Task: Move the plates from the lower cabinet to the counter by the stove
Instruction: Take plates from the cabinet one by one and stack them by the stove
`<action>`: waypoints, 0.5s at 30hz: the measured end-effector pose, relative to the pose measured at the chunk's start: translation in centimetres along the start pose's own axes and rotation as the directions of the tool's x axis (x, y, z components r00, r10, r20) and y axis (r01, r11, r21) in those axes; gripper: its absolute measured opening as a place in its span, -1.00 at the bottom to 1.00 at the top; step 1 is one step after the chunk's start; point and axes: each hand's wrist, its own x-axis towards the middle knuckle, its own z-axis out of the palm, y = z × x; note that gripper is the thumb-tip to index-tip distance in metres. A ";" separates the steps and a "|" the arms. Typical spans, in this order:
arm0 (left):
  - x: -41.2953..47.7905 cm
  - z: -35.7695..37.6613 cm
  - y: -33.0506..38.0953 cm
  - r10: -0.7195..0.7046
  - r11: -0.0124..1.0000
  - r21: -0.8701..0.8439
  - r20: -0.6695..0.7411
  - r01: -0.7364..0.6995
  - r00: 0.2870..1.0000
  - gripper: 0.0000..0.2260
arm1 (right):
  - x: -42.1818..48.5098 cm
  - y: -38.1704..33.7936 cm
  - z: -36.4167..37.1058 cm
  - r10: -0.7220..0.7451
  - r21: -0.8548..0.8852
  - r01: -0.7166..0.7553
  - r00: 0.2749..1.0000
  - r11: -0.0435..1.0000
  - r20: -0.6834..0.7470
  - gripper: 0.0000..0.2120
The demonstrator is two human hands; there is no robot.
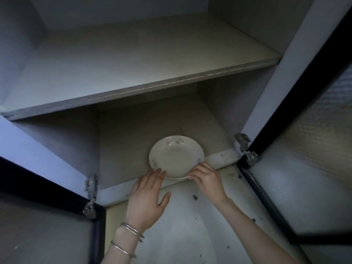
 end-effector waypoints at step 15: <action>-1.6 0.3 1.1 0.029 0.997 0.066 0.069 -0.033 0.997 -0.50 | -3.5 -0.1 -0.5 -0.034 0.007 0.034 0.997 0.999 0.067 -0.85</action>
